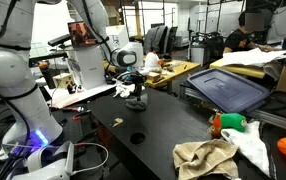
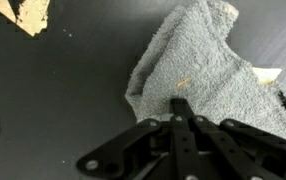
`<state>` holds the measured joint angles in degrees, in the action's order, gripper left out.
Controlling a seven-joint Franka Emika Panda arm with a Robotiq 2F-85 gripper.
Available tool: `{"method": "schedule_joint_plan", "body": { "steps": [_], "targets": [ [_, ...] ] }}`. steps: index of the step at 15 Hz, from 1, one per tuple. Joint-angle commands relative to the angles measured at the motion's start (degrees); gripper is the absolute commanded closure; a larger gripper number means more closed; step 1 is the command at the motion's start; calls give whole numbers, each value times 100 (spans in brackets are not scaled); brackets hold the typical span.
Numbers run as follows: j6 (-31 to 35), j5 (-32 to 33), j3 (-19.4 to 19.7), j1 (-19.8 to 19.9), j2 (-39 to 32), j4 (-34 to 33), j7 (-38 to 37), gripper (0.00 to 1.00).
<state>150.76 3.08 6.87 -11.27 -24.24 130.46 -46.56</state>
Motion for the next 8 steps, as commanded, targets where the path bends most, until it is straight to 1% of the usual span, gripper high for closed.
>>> {"method": "schedule_joint_plan", "body": {
  "steps": [1,5,8],
  "targets": [
    [-317,13,78,-61,-158,-85,-244,100],
    [-124,100,201,-68,-508,-54,-292,100],
    [-71,118,233,-75,-519,-34,-274,100]
  ]
}}
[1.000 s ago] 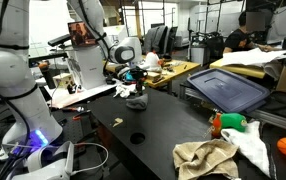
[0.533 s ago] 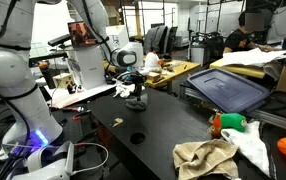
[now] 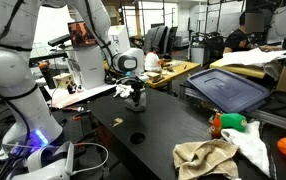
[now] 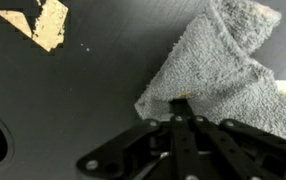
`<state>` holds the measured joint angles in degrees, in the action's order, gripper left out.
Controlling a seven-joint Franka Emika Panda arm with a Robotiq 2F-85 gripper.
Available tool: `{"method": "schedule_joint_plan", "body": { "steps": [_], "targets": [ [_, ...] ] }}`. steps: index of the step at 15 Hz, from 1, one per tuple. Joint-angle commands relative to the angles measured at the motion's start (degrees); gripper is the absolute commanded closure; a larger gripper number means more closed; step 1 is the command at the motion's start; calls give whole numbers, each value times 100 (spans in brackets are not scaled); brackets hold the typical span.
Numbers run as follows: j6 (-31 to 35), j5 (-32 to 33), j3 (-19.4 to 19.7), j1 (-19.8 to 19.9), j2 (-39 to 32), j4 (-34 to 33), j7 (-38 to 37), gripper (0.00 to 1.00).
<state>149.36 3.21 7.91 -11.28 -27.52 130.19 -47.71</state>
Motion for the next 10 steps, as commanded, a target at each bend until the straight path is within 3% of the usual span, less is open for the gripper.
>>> {"method": "schedule_joint_plan", "body": {
  "steps": [1,10],
  "targets": [
    [75,115,137,-78,-183,-1,-161,100],
    [106,279,156,-157,173,172,-92,100]
  ]
}}
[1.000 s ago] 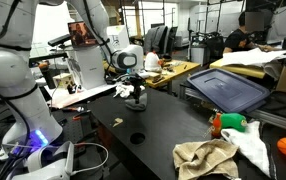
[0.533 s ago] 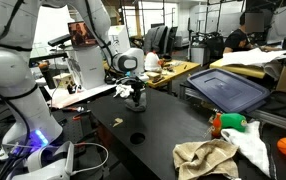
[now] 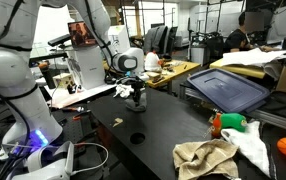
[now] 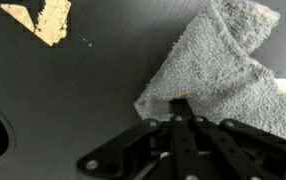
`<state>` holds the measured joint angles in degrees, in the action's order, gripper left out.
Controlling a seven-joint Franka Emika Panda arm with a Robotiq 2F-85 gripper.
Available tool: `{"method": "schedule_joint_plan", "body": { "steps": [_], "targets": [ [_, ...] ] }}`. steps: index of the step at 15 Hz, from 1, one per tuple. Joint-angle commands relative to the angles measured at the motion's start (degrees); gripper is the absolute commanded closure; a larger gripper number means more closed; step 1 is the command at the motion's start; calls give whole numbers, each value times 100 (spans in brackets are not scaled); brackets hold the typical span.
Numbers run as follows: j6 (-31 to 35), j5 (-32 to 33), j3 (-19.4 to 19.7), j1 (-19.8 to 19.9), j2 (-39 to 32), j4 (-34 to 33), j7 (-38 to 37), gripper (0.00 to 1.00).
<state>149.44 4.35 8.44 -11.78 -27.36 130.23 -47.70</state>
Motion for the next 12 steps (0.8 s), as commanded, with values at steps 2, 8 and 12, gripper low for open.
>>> {"method": "schedule_joint_plan", "body": {
  "steps": [2,8,12],
  "targets": [
    [140,249,130,-158,262,224,-125,100],
    [224,524,179,-289,406,271,-187,100],
    [241,400,-2,-243,672,363,-57,100]
  ]
}}
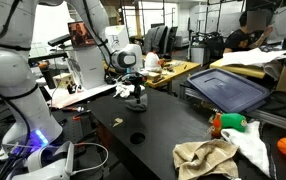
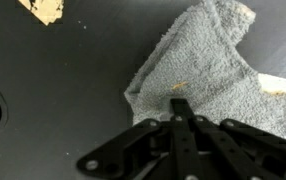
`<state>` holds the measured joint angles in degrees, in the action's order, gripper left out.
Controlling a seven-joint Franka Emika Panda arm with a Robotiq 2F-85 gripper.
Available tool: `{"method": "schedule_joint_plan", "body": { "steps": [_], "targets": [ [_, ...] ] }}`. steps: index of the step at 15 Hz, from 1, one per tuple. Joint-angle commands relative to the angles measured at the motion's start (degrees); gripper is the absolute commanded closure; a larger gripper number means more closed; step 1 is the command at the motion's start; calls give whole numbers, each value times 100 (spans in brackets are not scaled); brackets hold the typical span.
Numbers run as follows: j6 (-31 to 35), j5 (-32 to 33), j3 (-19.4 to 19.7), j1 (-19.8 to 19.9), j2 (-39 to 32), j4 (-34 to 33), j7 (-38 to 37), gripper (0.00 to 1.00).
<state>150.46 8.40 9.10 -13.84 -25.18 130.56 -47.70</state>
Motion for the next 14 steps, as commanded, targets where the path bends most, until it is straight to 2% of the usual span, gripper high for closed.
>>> {"method": "schedule_joint_plan", "body": {
  "steps": [1,5,9,14],
  "targets": [
    [151,-8,-102,-47,533,356,-56,100],
    [137,-21,-285,-8,839,433,1,100],
    [-364,31,-482,57,1413,602,293,100],
    [-1833,-130,-906,286,2375,750,1375,100]
  ]
}}
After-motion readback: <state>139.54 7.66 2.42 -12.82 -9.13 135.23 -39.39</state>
